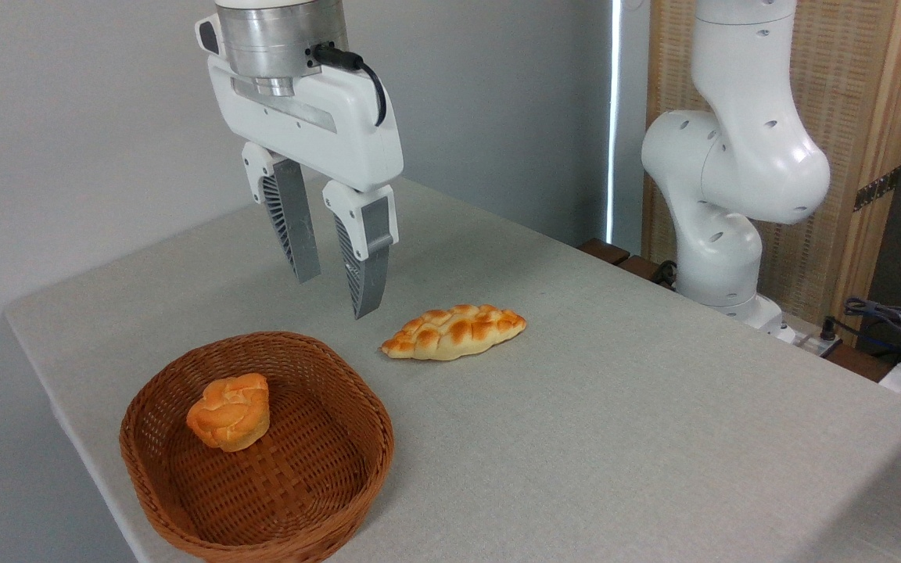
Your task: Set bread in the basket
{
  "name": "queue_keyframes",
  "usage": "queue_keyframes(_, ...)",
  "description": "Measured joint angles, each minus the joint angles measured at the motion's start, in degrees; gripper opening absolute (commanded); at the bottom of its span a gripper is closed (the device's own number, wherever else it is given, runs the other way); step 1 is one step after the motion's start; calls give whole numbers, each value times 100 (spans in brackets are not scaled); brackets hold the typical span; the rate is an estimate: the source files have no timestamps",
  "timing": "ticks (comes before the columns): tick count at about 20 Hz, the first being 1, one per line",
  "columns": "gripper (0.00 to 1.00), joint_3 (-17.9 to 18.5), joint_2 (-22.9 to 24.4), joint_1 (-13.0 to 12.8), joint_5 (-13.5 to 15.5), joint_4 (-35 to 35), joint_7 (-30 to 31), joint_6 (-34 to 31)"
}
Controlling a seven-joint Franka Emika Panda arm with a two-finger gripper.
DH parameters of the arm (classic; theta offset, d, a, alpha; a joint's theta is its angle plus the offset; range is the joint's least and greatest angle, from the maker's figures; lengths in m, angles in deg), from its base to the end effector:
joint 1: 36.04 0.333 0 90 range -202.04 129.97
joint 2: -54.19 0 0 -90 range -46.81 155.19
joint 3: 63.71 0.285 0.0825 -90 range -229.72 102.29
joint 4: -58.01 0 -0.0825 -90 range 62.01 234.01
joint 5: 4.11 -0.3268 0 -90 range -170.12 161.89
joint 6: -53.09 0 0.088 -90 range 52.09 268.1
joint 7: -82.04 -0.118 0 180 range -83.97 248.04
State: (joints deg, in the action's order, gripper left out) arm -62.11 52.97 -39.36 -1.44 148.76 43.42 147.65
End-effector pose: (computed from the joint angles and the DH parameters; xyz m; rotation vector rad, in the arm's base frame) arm 0.5108 -0.0206 0.5736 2.9217 -1.0689 0.0893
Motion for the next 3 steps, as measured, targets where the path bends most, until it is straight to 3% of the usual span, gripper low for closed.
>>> queue_keyframes(3, 100, 6, 0, 2, 0, 0, 0, 0)
